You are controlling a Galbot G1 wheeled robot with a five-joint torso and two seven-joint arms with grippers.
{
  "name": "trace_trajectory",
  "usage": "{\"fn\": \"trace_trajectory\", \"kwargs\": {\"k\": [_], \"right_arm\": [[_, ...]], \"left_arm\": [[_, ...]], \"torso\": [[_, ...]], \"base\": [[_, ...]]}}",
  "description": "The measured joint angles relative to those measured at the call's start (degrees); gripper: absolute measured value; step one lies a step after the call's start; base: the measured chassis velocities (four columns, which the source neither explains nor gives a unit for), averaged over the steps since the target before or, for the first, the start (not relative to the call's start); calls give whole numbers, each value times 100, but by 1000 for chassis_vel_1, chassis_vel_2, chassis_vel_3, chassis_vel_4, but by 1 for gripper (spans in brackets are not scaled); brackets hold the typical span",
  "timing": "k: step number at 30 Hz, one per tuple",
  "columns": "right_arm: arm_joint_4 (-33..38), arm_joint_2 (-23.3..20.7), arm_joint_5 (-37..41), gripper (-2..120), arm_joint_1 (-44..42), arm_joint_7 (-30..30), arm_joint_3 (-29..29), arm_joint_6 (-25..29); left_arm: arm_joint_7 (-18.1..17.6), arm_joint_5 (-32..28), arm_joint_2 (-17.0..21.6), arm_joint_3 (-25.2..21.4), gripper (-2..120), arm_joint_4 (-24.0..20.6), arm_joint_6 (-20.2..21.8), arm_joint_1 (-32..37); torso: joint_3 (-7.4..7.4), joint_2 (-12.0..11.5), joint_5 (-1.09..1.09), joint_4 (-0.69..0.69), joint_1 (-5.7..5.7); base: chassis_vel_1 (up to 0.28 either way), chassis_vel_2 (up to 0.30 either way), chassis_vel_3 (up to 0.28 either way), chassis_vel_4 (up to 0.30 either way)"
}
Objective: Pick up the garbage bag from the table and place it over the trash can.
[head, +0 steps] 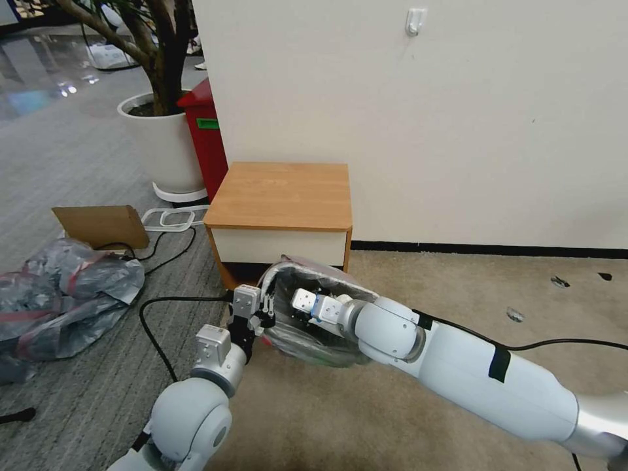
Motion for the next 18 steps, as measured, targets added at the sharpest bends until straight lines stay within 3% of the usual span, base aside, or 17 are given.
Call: {"fn": "trace_trajectory", "kwargs": {"k": [18], "right_arm": [[-336, 161, -163, 0, -149, 27, 55, -1]], "left_arm": [[156, 250, 3, 39, 5, -88, -54, 27]], "torso": [[0, 0, 0, 0, 0]], "base": [[0, 0, 0, 0]]}}
